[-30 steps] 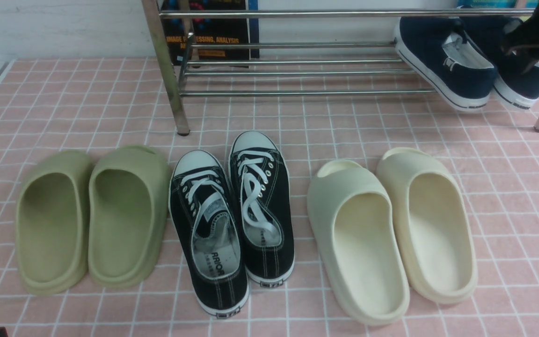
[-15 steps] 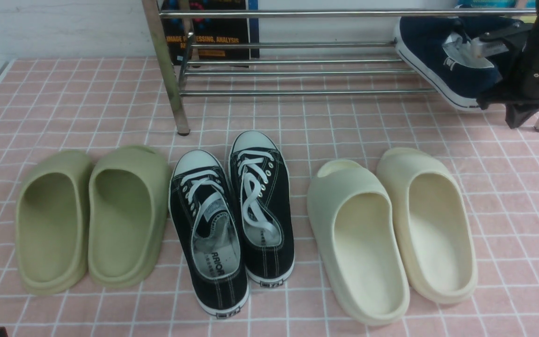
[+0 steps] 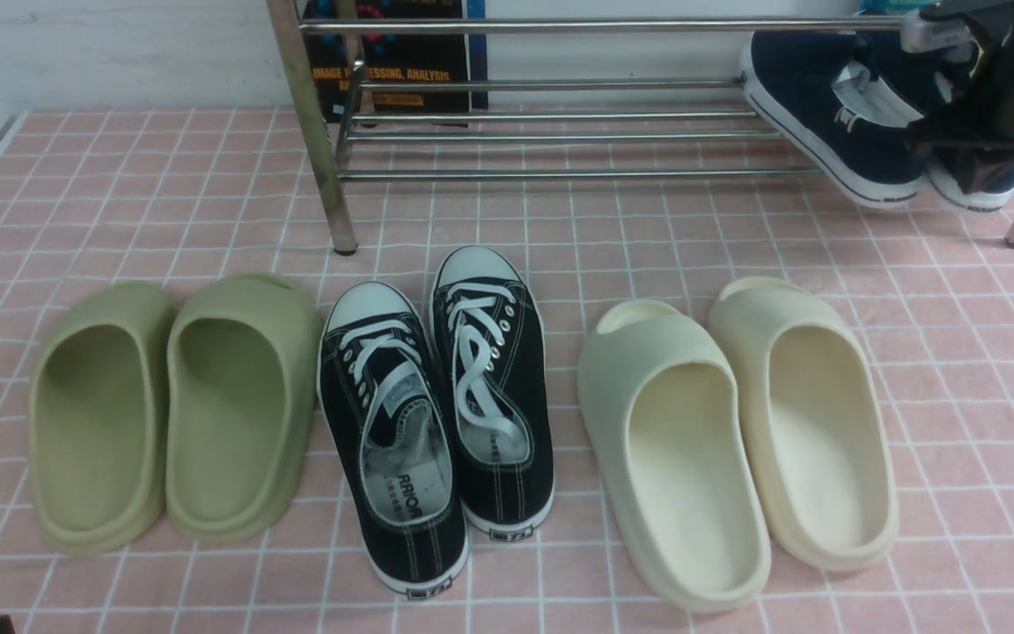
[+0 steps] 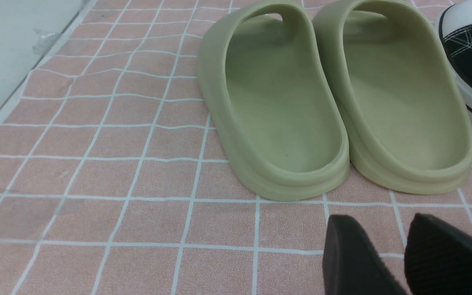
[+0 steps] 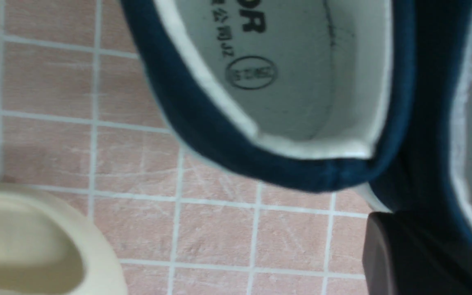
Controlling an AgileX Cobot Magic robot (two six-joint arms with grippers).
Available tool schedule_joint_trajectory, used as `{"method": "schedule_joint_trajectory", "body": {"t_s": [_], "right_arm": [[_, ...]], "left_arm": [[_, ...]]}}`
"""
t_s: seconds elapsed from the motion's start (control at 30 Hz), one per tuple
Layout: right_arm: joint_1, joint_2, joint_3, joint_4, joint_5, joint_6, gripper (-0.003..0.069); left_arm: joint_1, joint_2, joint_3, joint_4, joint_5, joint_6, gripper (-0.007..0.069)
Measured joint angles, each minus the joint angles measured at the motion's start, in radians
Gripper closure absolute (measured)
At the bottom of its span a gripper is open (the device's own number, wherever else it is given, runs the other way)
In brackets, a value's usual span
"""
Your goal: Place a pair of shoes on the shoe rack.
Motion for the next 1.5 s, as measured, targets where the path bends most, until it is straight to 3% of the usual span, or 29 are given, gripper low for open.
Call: {"method": "schedule_joint_trajectory", "body": {"t_s": [0.23, 0.37, 0.5, 0.6, 0.73, 0.93, 1.23, 1.5], "right_arm": [[0.001, -0.116, 0.039, 0.071, -0.006, -0.012, 0.0667], [0.001, -0.302, 0.18, 0.142, -0.006, -0.03, 0.0667], [0.001, -0.57, 0.465, 0.201, -0.01, -0.066, 0.0664], [0.001, -0.833, 0.699, 0.241, -0.117, -0.08, 0.0663], [0.001, -1.081, 0.928, 0.297, -0.273, -0.119, 0.0662], [0.001, -1.378, 1.153, 0.37, -0.381, -0.148, 0.0662], [0.001, -1.633, 1.287, 0.389, -0.447, -0.148, 0.0657], [0.001, -1.807, 1.295, 0.398, -0.382, -0.148, 0.0658]], "left_arm": [[0.0, 0.0, 0.0, 0.0, 0.0, 0.0, 0.0384], [0.0, 0.0, 0.0, 0.0, 0.0, 0.0, 0.0384], [0.0, 0.0, 0.0, 0.0, 0.0, 0.0, 0.0384], [0.0, 0.0, 0.0, 0.0, 0.0, 0.0, 0.0384], [0.0, 0.0, 0.0, 0.0, 0.0, 0.0, 0.0384], [0.0, 0.0, 0.0, 0.0, 0.0, 0.0, 0.0384], [0.0, 0.0, 0.0, 0.0, 0.0, 0.0, 0.0384], [0.0, 0.0, 0.0, 0.0, 0.0, 0.0, 0.0384]]}}
